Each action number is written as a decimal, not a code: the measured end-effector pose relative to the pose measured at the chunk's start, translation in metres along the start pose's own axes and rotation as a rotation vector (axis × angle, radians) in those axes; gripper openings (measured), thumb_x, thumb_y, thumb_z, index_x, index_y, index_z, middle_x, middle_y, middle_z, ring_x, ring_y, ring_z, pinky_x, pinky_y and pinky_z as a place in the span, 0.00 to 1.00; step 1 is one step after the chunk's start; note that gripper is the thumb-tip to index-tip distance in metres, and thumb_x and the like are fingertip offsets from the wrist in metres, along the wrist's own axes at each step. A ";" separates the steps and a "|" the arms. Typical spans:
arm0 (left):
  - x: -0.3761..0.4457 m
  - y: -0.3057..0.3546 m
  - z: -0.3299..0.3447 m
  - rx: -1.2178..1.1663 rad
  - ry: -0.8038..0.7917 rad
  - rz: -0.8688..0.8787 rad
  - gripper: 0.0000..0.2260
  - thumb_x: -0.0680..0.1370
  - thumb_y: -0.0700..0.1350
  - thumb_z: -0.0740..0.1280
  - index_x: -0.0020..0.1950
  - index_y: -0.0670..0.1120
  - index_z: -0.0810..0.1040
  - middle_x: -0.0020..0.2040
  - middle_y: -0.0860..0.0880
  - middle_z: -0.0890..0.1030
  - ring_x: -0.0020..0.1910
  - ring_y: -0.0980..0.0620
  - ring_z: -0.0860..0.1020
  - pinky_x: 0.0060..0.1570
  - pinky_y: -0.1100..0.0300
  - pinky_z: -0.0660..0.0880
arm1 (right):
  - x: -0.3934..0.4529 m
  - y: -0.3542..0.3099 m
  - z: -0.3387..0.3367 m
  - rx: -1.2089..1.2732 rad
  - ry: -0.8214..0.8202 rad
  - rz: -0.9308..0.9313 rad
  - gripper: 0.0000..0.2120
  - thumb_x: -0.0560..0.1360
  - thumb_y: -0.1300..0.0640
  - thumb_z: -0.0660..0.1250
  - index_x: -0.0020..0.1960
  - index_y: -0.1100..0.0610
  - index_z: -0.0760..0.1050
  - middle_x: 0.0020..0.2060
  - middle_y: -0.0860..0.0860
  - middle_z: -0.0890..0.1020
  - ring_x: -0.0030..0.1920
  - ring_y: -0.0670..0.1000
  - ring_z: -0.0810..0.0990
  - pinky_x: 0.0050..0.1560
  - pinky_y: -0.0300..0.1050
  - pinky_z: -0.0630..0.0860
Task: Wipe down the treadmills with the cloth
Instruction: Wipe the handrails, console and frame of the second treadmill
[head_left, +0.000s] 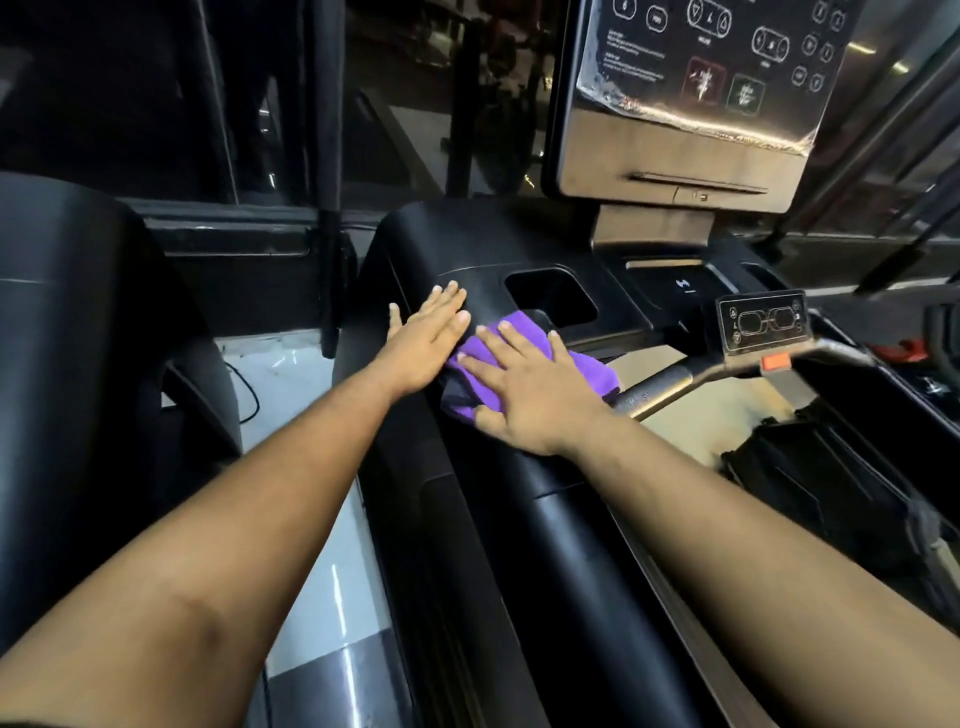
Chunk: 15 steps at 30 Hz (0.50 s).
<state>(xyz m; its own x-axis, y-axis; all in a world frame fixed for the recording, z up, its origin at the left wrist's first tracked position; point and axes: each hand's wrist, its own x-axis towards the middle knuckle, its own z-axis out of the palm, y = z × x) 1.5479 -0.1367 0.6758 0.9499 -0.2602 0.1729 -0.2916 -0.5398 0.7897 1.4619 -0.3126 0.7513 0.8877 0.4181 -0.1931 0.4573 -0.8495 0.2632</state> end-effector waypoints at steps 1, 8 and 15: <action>-0.004 0.001 0.001 0.000 -0.006 0.001 0.23 0.87 0.55 0.52 0.82 0.51 0.60 0.83 0.55 0.55 0.82 0.58 0.48 0.76 0.38 0.32 | -0.014 -0.006 0.005 -0.036 0.027 -0.063 0.33 0.79 0.33 0.53 0.82 0.41 0.55 0.84 0.48 0.50 0.83 0.52 0.45 0.78 0.71 0.46; -0.039 0.037 0.018 0.065 -0.049 0.114 0.24 0.86 0.54 0.54 0.82 0.51 0.59 0.83 0.55 0.53 0.82 0.59 0.46 0.76 0.36 0.33 | -0.087 0.021 0.028 0.103 0.102 0.116 0.38 0.74 0.28 0.40 0.81 0.39 0.58 0.81 0.46 0.61 0.81 0.49 0.56 0.76 0.64 0.52; -0.053 0.093 0.052 0.315 -0.141 0.188 0.28 0.85 0.60 0.49 0.84 0.51 0.51 0.84 0.55 0.47 0.82 0.57 0.42 0.75 0.35 0.32 | -0.075 0.074 0.031 0.178 0.129 0.517 0.29 0.83 0.36 0.48 0.74 0.50 0.72 0.77 0.48 0.68 0.82 0.50 0.52 0.74 0.77 0.39</action>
<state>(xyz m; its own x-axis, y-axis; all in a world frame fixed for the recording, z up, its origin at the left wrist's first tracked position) 1.4647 -0.2151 0.7096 0.8584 -0.4734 0.1973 -0.4998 -0.6858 0.5291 1.4276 -0.4170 0.7560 0.9984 -0.0410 0.0387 -0.0457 -0.9909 0.1270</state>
